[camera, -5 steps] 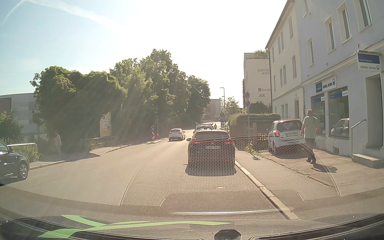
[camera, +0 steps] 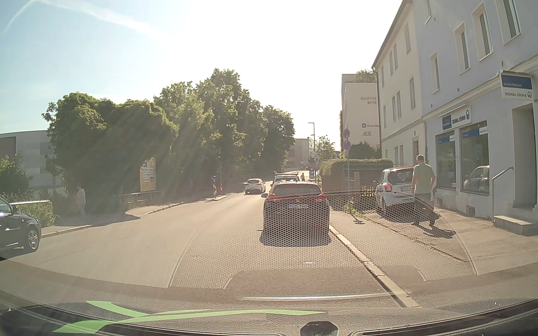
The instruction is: Follow the waypoints while adhering to traffic rules and regulations
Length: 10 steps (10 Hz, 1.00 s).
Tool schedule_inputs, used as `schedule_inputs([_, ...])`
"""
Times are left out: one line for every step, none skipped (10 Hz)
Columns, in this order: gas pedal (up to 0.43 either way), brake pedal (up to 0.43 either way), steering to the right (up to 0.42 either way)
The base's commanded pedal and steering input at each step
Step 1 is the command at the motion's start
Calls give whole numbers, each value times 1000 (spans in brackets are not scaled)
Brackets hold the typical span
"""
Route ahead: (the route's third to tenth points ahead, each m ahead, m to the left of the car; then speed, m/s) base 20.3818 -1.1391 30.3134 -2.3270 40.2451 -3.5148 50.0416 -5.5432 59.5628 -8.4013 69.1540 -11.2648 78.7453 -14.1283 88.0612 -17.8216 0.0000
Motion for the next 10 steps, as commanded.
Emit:
schedule_inputs([0, 549, 3])
schedule_inputs([0, 555, 3])
schedule_inputs([0, 555, 3])
schedule_inputs([0, 555, 3])
schedule_inputs([0, 549, 3])
schedule_inputs([0, 555, 3])
schedule_inputs([0, 549, 3])
schedule_inputs([0, 549, 3])
schedule_inputs([0, 549, 3])
schedule_inputs([0, 549, 3])
